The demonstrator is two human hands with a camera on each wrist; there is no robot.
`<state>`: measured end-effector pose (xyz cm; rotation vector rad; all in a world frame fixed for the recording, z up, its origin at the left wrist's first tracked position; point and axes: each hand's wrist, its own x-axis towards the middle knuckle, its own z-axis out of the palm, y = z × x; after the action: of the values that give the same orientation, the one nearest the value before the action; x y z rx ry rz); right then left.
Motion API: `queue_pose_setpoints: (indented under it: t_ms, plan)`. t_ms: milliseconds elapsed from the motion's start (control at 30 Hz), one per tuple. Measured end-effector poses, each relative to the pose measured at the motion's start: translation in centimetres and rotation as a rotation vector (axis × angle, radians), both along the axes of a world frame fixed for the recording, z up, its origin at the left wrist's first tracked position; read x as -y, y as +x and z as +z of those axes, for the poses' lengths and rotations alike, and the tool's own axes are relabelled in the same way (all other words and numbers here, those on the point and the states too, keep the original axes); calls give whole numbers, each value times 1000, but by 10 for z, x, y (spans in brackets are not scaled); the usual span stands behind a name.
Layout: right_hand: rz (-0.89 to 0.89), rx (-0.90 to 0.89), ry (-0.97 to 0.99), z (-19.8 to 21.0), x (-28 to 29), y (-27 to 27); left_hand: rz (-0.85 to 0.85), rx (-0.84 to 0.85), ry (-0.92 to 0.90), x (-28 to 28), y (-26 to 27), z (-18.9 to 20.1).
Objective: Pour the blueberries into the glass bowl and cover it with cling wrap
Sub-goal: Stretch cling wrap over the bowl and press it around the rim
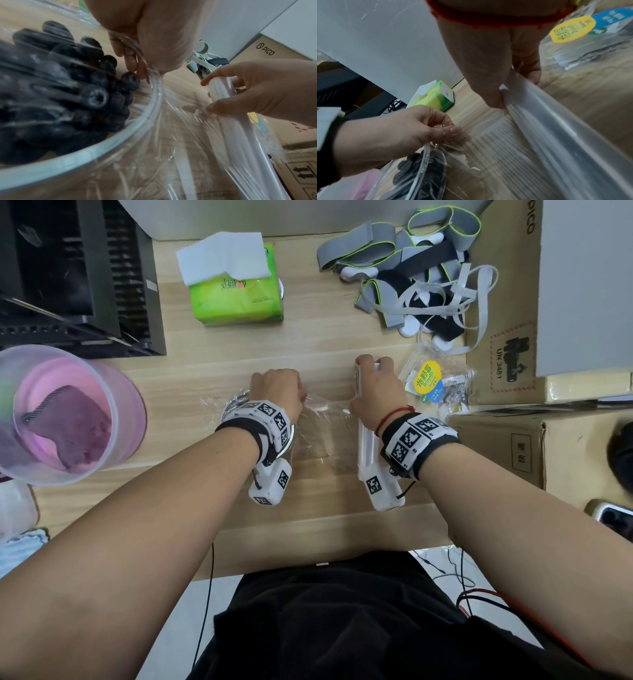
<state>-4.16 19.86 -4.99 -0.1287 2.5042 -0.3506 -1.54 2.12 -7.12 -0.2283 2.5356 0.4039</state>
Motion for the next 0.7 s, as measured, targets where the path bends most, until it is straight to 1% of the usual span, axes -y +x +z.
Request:
queue_pose_setpoints:
  t_ms: [200, 300, 367, 467, 700]
  plan:
    - [-1, -18, -28, 6, -1, 2, -25, 0, 5, -1, -1, 7]
    - [2, -12, -52, 7, -3, -1, -129, -28, 104, -10, -1, 16]
    - [-10, -21, -63, 8, -3, -4, -205, 24, 161, -21, -1, 25]
    - [-9, -30, -67, 11, -3, -5, -276, 81, 190, -36, -1, 29]
    - [-13, -21, -67, 12, -9, -1, -234, -8, 123, -35, -1, 19]
